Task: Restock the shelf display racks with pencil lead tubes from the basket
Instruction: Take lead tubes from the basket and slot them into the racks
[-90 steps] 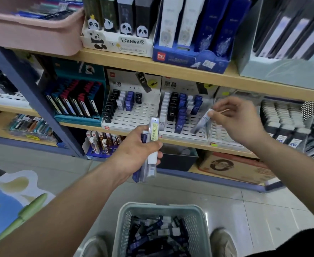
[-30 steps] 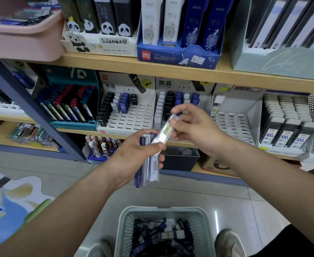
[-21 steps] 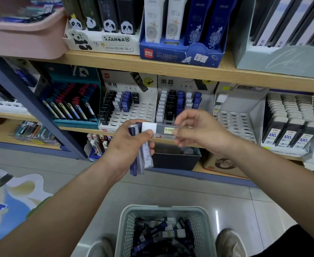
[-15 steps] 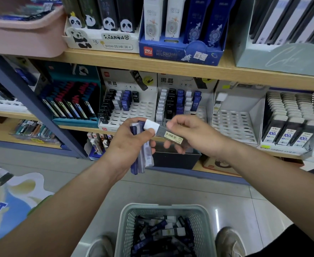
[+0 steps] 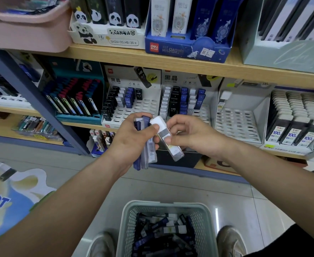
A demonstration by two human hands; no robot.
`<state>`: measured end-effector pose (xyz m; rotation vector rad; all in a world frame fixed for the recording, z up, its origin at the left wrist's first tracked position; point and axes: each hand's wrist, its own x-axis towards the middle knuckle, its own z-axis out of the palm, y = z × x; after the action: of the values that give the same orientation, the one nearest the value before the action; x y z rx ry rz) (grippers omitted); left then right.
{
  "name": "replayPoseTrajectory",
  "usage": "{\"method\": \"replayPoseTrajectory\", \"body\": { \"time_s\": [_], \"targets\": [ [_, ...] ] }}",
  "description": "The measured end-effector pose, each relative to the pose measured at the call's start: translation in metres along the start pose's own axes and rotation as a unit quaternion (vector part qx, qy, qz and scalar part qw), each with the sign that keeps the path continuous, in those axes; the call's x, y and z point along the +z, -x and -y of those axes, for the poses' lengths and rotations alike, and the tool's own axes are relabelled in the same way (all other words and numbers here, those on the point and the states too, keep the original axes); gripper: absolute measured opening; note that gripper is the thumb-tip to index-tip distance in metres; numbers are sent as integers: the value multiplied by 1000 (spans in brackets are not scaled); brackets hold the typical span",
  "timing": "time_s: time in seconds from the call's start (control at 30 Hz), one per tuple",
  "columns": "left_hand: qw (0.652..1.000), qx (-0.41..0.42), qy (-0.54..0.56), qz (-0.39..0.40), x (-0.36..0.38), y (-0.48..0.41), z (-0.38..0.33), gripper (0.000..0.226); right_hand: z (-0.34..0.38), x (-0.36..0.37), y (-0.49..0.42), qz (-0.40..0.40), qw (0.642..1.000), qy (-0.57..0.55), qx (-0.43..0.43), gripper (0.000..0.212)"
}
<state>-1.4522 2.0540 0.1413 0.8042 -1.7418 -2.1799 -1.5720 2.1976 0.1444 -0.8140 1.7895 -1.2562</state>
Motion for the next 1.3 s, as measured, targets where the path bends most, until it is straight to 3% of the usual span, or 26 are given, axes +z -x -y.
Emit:
{"method": "replayPoseTrajectory", "body": {
  "time_s": [0.07, 0.13, 0.27, 0.43, 0.6, 0.73, 0.87, 1.07, 1.3],
  "targets": [
    [1000, 1, -13, 8, 1, 1, 2, 25, 0, 2, 2, 13, 1000, 2, -9, 53],
    [1000, -2, -21, 16, 3, 1, 3, 26, 0, 3, 5, 16, 999, 17, -24, 63],
    [999, -27, -13, 32, 12, -1, 4, 27, -5, -14, 21, -46, 999, -8, -22, 44],
    [995, -52, -16, 83, 35, 1, 12, 30, -22, -75, 55, -192, 981, 25, -9, 22],
    [991, -55, -36, 112, 64, 3, 20, 32, -44, -141, 65, -329, 942, 63, -17, 18],
    [991, -55, -22, 119, 84, 1, 22, 30, -48, -174, 41, -409, 894, 174, -53, 13],
    [991, -61, -7, 117, 98, -4, 22, 31, -54, -184, 19, -397, 875, 272, -44, 9],
    [992, -67, 2, 111, 101, -10, 26, 31, -58, -189, 9, -410, 861, 292, -68, 9],
    [993, -66, 6, 100, 98, -14, 23, 33, -63, -190, 11, -391, 889, 231, -55, 12]
  ]
}}
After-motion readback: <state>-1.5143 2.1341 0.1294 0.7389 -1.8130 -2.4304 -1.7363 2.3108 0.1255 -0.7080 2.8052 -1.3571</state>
